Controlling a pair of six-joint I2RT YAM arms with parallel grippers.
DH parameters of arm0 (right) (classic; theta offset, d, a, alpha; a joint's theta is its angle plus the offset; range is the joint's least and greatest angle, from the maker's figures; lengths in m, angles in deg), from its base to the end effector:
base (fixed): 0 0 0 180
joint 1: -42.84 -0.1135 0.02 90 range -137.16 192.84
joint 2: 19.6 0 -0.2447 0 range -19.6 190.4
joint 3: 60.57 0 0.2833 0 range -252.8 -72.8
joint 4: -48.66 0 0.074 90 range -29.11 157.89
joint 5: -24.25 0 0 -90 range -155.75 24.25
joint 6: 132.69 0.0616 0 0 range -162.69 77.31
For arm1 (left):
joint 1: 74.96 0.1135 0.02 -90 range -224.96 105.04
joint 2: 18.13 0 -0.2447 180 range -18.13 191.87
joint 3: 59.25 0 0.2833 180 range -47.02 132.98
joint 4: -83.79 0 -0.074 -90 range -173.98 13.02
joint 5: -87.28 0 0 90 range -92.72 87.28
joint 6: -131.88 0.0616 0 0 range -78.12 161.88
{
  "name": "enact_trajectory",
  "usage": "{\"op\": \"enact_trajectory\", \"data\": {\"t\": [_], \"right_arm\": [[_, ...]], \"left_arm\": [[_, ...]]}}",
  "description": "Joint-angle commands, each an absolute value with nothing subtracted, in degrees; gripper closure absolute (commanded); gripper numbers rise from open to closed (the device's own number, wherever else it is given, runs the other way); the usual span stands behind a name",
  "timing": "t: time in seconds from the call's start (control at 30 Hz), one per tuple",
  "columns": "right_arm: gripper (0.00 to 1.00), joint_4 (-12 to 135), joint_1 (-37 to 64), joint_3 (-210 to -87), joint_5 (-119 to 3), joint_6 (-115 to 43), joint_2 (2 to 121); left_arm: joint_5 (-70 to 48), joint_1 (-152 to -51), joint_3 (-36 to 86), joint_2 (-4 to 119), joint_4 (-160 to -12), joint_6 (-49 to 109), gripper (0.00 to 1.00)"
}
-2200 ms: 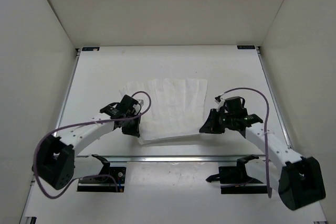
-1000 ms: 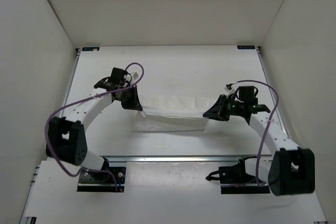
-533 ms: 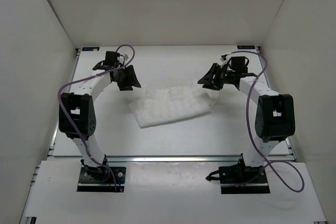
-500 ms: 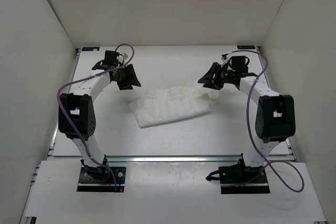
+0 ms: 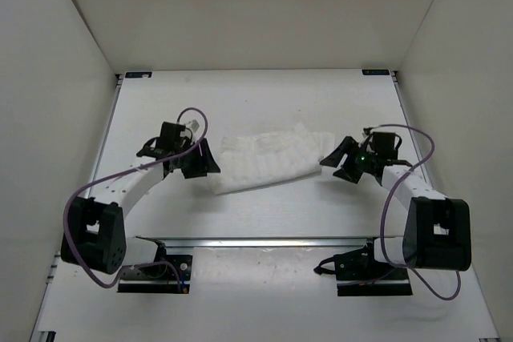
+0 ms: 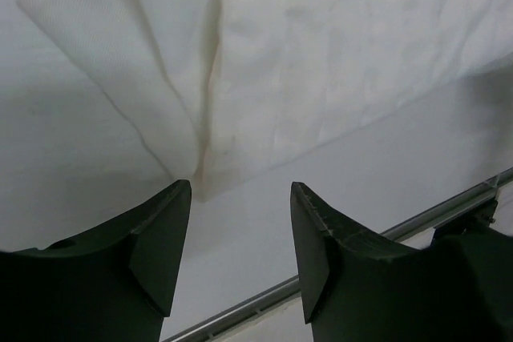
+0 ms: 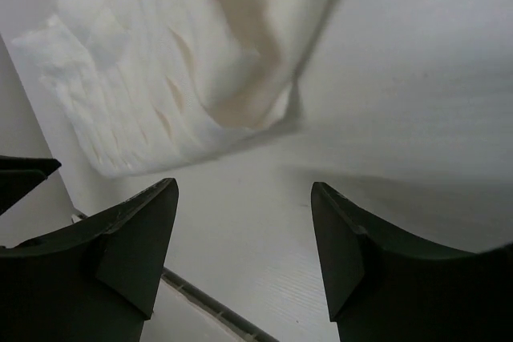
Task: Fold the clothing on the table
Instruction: Fold the skirt
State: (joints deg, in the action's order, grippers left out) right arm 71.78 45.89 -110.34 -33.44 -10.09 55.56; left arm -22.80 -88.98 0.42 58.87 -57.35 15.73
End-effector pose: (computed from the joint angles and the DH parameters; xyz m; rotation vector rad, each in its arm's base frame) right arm 0.2981 0.0171 0.1341 0.4900 2.3948 0.9153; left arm 0.2944 -0.0953 0.1580 -0.1365 2.6175 -0.7084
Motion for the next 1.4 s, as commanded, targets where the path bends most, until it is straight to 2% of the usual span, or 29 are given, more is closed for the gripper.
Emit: {"op": "enact_trajectory", "data": {"t": [0.0,0.4,0.53,0.7,0.73,0.77,0.8,0.87,0.93,0.97,1.07,1.1,1.13,1.3,1.37], "right_arm": [[0.35,63.4,45.6,-105.0,-31.7,-5.5,55.9],[0.35,45.1,44.1,-105.2,-32.8,4.4,70.2],[0.4,42.7,44.9,-105.6,-34.5,6.4,72.6],[0.7,39.6,45.0,-105.1,-34.7,8.1,74.8],[0.76,39.5,45.1,-104.7,-35.6,7.8,74.6],[0.9,39.4,44.9,-105.2,-36.0,7.7,74.5],[1.0,39.9,44.8,-105.0,-36.1,7.9,74.0],[1.0,40.8,44.8,-105.5,-37.1,6.4,73.7],[1.0,42.5,44.9,-106.5,-38.5,4.8,73.0],[1.0,43.8,45.2,-107.4,-38.6,3.7,72.8],[1.0,47.9,46.4,-111.3,-38.8,0.5,72.8],[1.0,49.7,47.2,-113.9,-38.7,-0.8,73.6],[1.0,51.0,47.3,-115.4,-38.9,-1.8,74.6],[1.0,73.6,45.4,-139.2,-43.5,-15.1,81.6],[1.0,77.4,44.1,-144.7,-46.9,-17.6,83.3]], "left_arm": [[-20.8,-90.2,-5.6,56.1,-63.8,12.0,0.37],[-18.0,-93.3,-9.6,61.9,-69.4,10.1,0.38],[-17.0,-93.3,-10.1,61.8,-69.4,10.3,0.38],[-15.6,-93.2,-9.8,62.7,-69.4,10.8,0.4],[-15.6,-93.2,-9.7,63.2,-69.7,10.8,0.45],[-15.8,-93.4,-10.0,63.8,-70.4,10.6,0.5],[-15.7,-93.5,-9.4,64.0,-70.7,10.5,0.59],[-16.3,-93.9,-8.4,65.7,-71.4,10.3,0.65],[-17.4,-94.6,-6.3,67.8,-72.1,10.7,0.65],[-17.7,-95.1,-4.3,69.5,-72.4,10.4,0.66],[-20.3,-96.1,5.0,76.9,-72.0,11.5,0.94],[-20.5,-96.2,10.6,78.9,-70.7,11.7,0.98],[-20.9,-96.5,13.2,82.8,-69.9,12.3,1.0],[-26.0,-97.3,41.3,101.7,-60.1,13.7,1.0],[-27.0,-98.0,47.8,106.4,-57.6,13.8,1.0]]}}
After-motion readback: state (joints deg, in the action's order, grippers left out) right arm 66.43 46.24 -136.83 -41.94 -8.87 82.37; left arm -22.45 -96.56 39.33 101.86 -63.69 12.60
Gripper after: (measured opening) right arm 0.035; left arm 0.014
